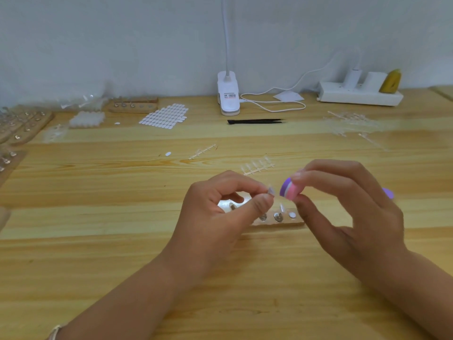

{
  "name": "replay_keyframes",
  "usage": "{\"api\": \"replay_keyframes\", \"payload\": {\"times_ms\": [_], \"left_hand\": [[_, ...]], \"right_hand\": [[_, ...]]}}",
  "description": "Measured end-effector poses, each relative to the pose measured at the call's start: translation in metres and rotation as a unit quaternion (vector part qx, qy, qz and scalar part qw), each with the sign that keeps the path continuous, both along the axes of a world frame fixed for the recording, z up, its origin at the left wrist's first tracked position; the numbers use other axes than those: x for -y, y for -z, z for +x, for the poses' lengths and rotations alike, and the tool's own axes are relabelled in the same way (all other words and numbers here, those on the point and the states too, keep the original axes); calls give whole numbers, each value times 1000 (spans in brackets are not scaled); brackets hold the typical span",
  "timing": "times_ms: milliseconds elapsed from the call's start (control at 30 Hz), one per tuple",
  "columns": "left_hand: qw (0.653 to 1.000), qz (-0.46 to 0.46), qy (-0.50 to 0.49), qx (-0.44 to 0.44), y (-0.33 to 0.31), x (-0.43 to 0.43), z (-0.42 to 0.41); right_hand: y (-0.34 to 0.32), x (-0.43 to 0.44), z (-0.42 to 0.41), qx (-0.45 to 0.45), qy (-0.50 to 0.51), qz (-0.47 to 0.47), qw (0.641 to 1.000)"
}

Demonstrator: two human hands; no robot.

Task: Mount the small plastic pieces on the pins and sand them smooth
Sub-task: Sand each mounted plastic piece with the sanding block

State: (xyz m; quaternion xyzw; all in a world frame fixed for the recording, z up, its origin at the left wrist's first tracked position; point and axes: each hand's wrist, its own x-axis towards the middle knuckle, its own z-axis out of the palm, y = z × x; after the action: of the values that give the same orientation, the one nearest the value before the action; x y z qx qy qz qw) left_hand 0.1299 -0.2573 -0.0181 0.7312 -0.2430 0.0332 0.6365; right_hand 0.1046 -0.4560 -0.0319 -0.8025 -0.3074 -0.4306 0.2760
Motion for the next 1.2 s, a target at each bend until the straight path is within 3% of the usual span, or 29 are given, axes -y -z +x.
{"api": "replay_keyframes", "payload": {"times_ms": [167,400,567,700,867,1033,1200], "left_hand": [[1000,-12,13,1,0,2,-2],[1000,-9,15,5,-3,4,-7],[1000,9,2,2,-6,1,-7],[1000,13,11,17,-8,2,-8],[1000,23,-5,5,-6,-1,-5],[999,24,5,28,-9,2,-8],[1000,1,12,-11,-7,-2,-3]], "right_hand": [[4,-1,0,8,-17,-35,999],[2,-5,-5,9,-21,-16,1000],[-2,2,-3,-8,27,-1,1000],[1,-11,-12,16,-38,-39,998],[3,1,-4,-10,4,-48,999],[3,-8,-10,12,-31,-66,997],[2,7,0,-19,19,-62,998]]}}
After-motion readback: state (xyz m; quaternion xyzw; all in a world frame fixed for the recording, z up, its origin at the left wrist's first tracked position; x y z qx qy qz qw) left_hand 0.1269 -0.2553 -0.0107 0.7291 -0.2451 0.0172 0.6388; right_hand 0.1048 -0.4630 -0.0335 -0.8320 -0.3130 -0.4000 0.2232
